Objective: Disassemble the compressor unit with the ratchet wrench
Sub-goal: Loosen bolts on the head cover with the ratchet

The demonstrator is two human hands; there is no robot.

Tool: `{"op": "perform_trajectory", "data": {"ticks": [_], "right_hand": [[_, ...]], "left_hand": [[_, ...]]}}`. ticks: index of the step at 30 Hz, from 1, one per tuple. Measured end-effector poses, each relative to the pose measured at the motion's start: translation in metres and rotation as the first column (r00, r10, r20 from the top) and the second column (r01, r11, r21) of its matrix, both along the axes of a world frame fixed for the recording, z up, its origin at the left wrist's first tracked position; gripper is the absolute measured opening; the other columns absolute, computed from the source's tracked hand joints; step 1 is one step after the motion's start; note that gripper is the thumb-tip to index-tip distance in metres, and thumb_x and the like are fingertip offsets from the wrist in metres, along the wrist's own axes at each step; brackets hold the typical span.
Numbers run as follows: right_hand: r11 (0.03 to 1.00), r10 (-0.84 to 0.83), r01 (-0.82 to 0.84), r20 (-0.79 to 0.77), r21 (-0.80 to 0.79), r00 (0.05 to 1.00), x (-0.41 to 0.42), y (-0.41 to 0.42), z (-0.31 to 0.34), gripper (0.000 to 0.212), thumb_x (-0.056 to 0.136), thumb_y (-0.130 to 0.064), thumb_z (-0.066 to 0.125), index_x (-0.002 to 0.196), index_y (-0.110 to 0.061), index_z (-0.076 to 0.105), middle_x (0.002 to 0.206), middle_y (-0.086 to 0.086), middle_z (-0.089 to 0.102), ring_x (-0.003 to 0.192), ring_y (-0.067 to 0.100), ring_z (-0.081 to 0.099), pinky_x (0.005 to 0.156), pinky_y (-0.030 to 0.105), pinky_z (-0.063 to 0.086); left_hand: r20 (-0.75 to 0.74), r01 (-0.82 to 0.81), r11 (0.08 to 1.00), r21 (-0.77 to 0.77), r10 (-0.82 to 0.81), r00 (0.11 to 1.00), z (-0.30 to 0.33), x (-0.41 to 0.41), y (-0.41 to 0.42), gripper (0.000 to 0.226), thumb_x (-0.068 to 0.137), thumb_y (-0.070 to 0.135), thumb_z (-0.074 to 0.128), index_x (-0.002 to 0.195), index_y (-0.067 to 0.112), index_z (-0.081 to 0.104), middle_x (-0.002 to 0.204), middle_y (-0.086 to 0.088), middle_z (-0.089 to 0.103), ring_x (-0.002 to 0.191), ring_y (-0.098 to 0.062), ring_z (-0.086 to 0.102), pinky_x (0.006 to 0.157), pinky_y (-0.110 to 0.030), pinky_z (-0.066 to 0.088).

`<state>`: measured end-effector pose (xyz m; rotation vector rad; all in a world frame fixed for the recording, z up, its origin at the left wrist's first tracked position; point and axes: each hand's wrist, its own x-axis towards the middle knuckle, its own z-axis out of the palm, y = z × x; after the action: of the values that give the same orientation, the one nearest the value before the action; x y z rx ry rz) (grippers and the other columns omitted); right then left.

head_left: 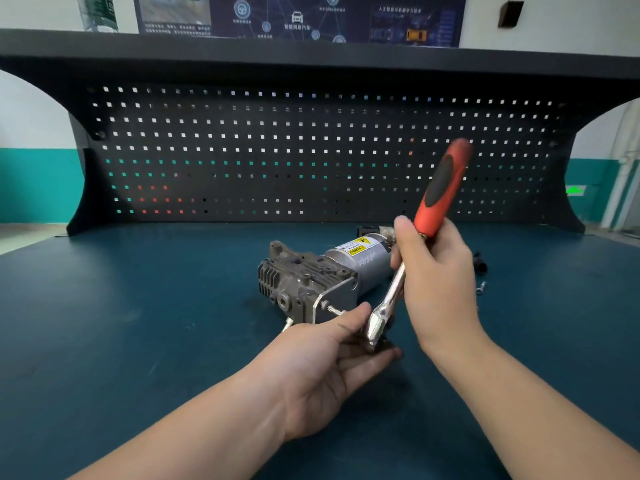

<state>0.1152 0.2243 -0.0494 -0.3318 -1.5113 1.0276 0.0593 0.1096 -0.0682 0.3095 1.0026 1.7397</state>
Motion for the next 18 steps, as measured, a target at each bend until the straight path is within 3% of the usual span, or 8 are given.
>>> {"op": "perform_trajectory", "data": {"ticks": [3,5,8,10,12,14,16,18], "right_hand": [[0.948,0.066,-0.053,-0.03,0.314,0.997,0.006,-0.016,-0.003,0.016,0.091,-0.039,0.052,0.078,-0.032,0.046,0.062,0.003,0.046,0.055,0.016,0.046,0.055,0.024,0.04],[0.963,-0.003,0.008,-0.018,0.271,1.0,0.003,-0.016,-0.003,0.018,0.091,-0.04,0.052,0.078,-0.03,0.045,0.059,0.0,0.048,0.053,0.011,0.046,0.053,0.023,0.04],[0.981,-0.168,0.184,0.201,-0.067,0.965,-0.002,0.001,-0.001,0.023,0.092,-0.037,0.052,0.075,-0.021,0.049,0.06,0.0,0.056,0.054,0.015,0.05,0.055,0.028,0.039],[0.886,0.019,0.114,0.281,-0.449,0.96,-0.002,0.015,-0.006,0.022,0.094,-0.027,0.052,0.076,-0.015,0.05,0.057,0.004,0.054,0.038,0.014,0.045,0.044,0.024,0.034],[0.766,0.177,0.012,0.228,-0.643,0.957,-0.002,0.017,-0.008,0.018,0.095,-0.022,0.053,0.081,-0.012,0.051,0.051,0.004,0.053,0.027,0.009,0.036,0.036,0.02,0.028],[0.862,0.12,-0.012,0.181,-0.507,0.976,-0.002,0.015,-0.008,0.018,0.095,-0.024,0.055,0.081,-0.013,0.053,0.047,-0.001,0.054,0.03,0.007,0.04,0.04,0.023,0.032],[0.994,-0.049,0.061,0.123,-0.093,0.991,0.001,0.005,-0.002,0.019,0.091,-0.032,0.058,0.077,-0.02,0.053,0.052,-0.001,0.056,0.043,0.008,0.047,0.05,0.027,0.039],[0.945,-0.096,0.092,-0.005,0.315,0.995,0.005,-0.008,0.001,0.019,0.089,-0.036,0.058,0.076,-0.025,0.049,0.063,0.003,0.054,0.051,0.009,0.047,0.053,0.023,0.04]], "left_hand": [[0.03,0.004,1.0,-0.019,-0.003,1.0,0.0,0.0,0.0,0.028,0.085,0.006,0.064,0.103,-0.015,0.063,0.107,-0.031,0.064,0.084,-0.038,0.068,0.053,-0.032,0.058],[0.036,0.007,1.0,-0.026,-0.006,0.999,0.0,0.0,0.001,0.026,0.087,0.005,0.06,0.105,-0.014,0.062,0.108,-0.03,0.063,0.09,-0.039,0.066,0.051,-0.032,0.057],[0.043,0.01,1.0,-0.026,-0.008,0.999,0.001,-0.001,0.002,0.021,0.088,0.003,0.059,0.102,-0.012,0.061,0.087,-0.025,0.067,0.085,-0.041,0.067,0.048,-0.031,0.056],[0.047,0.015,1.0,-0.015,-0.014,0.999,0.001,-0.002,0.002,0.02,0.087,0.002,0.059,0.102,-0.01,0.06,0.075,-0.022,0.067,0.079,-0.04,0.066,0.047,-0.031,0.055],[0.045,0.016,1.0,-0.008,-0.016,0.999,0.001,-0.002,0.002,0.019,0.086,0.003,0.06,0.099,-0.011,0.06,0.072,-0.022,0.067,0.07,-0.039,0.068,0.046,-0.03,0.055],[0.038,0.008,1.0,-0.007,-0.008,0.999,0.001,-0.002,0.002,0.017,0.084,0.003,0.063,0.093,-0.011,0.063,0.072,-0.021,0.066,0.067,-0.037,0.068,0.047,-0.029,0.055],[0.028,-0.002,1.0,-0.004,0.002,1.0,0.0,-0.002,0.002,0.019,0.082,0.005,0.067,0.09,-0.012,0.065,0.076,-0.021,0.065,0.065,-0.037,0.068,0.047,-0.028,0.055],[0.016,-0.005,1.0,0.001,0.005,1.0,-0.001,-0.002,0.002,0.023,0.082,0.007,0.068,0.093,-0.013,0.066,0.084,-0.022,0.066,0.066,-0.035,0.069,0.048,-0.027,0.055]]}}
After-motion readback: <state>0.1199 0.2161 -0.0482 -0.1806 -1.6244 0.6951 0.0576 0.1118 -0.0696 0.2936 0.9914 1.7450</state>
